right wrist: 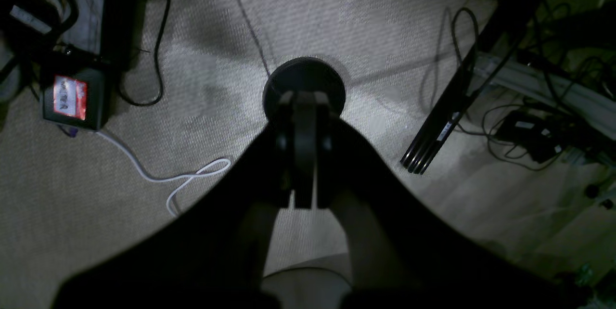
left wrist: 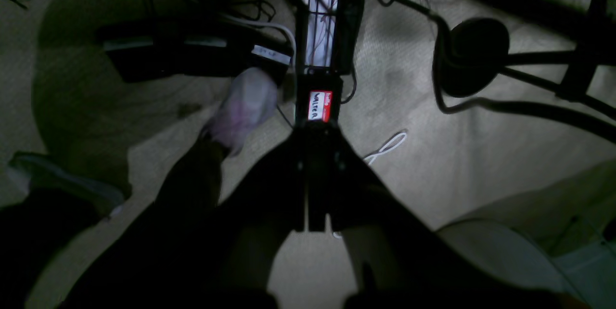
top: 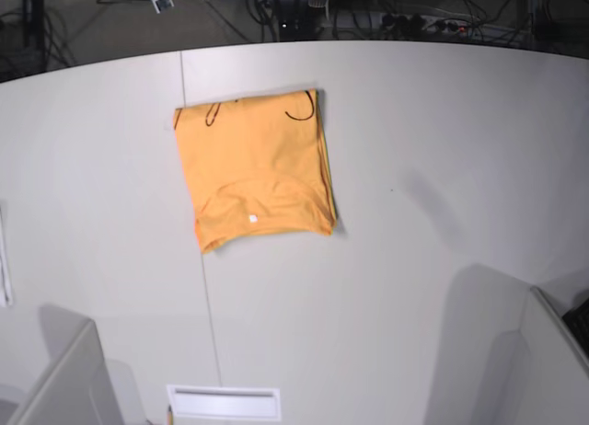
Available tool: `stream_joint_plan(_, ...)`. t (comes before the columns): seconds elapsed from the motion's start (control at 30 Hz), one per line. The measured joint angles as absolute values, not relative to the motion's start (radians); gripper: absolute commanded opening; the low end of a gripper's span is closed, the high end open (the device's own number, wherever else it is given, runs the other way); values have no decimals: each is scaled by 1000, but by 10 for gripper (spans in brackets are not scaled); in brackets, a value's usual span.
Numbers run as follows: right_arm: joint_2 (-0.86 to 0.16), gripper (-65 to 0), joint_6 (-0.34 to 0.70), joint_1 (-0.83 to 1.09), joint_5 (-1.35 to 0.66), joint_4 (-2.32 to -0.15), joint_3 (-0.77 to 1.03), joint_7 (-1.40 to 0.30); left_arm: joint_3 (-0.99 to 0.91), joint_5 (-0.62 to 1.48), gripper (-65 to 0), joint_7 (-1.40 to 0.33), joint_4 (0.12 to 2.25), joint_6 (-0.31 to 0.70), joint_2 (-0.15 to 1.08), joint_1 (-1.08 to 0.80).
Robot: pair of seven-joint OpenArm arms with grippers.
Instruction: Fold the T-shirt properly
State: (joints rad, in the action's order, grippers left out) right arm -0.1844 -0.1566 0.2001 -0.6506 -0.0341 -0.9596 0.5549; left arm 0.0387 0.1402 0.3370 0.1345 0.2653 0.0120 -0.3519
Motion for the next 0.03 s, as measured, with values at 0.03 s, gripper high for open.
stream_joint_plan(0.03, -187, -650, -157, 200, -651, -41, -960, 555, 34, 141, -650, 337, 134, 265, 11, -352)
